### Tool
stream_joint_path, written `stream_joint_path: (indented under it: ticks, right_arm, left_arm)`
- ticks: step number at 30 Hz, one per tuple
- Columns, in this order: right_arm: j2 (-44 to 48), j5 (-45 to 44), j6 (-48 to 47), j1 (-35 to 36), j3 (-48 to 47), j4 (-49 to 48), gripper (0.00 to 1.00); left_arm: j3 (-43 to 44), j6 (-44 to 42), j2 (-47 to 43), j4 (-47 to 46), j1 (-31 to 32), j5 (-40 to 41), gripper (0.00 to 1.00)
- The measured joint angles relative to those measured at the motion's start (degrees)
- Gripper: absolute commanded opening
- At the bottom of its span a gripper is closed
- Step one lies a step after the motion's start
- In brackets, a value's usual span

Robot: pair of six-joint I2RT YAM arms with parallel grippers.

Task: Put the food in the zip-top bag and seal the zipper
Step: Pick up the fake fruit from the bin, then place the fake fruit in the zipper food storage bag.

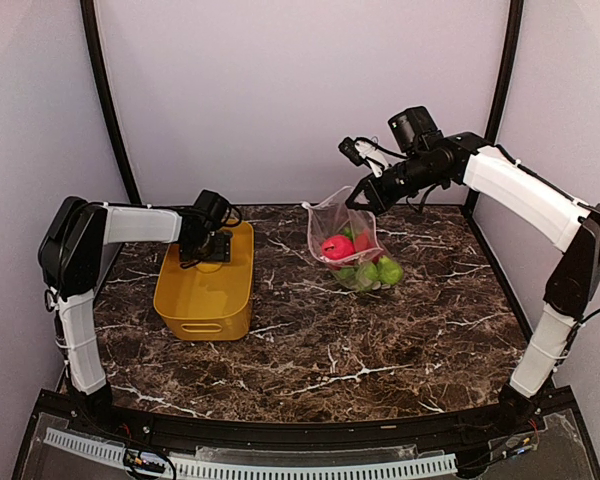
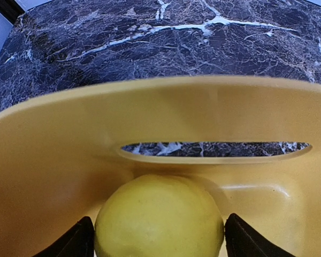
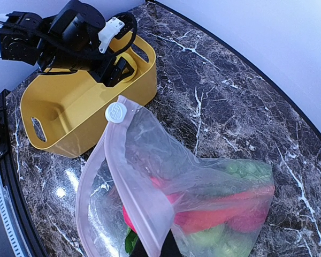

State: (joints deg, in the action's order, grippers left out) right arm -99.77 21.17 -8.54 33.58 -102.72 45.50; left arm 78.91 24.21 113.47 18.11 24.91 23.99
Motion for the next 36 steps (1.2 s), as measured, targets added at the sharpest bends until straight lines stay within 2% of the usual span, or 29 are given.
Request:
stream_joint_path:
  ticks: [5,8,10,14,17,21,24,28,32,36]
  right_arm:
    - [-0.02,0.0,-0.04,0.0,0.0,0.02,0.0]
    - [-0.02,0.0,-0.24,0.0,0.0,0.04,0.0]
    - [-0.04,-0.02,-0.37,0.0,0.0,0.07,0.0]
    - [-0.04,-0.31,-0.66,0.0,0.0,0.07,0.0]
    - [-0.04,-0.61,-0.96,0.0,0.0,0.07,0.0]
    - [-0.04,-0.92,-1.33,0.02,0.0,0.02,0.0]
    - [-0.07,-1.07,-1.49,0.02,0.0,0.07,0.0]
    - [-0.68,-0.96,-1.49,0.02,-0.55,0.33,0.0]
    - [-1.7,-0.52,-1.44,0.02,-1.62,1.01,0.0]
    - [-1.95,-0.39,-1.42,0.02,-3.26,2.1,0.0]
  left_arm:
    - [0.98,-1.14,1.29,-0.2,0.0,1.42,0.75]
    - [0.98,-1.55,1.29,-0.15,0.0,1.36,0.63]
    - [1.01,-2.36,1.29,-0.04,0.0,0.66,0.59]
    - [1.18,-3.74,-0.07,2.67,0.15,-1.51,0.57]
    - [-0.11,-4.7,-4.55,4.94,1.11,-2.82,0.56]
    - [-3.28,-6.78,-16.61,5.46,3.91,-6.58,0.54]
    - [-7.21,-10.84,-27.47,-1.77,8.24,-10.69,0.52]
    - [-13.35,-16.06,-36.28,-14.4,15.61,-18.18,0.52]
    - [-15.61,-17.16,-36.46,-25.64,19.06,-28.55,0.52]
    - [-15.91,-15.02,-32.37,-35.8,20.41,-36.79,0.51]
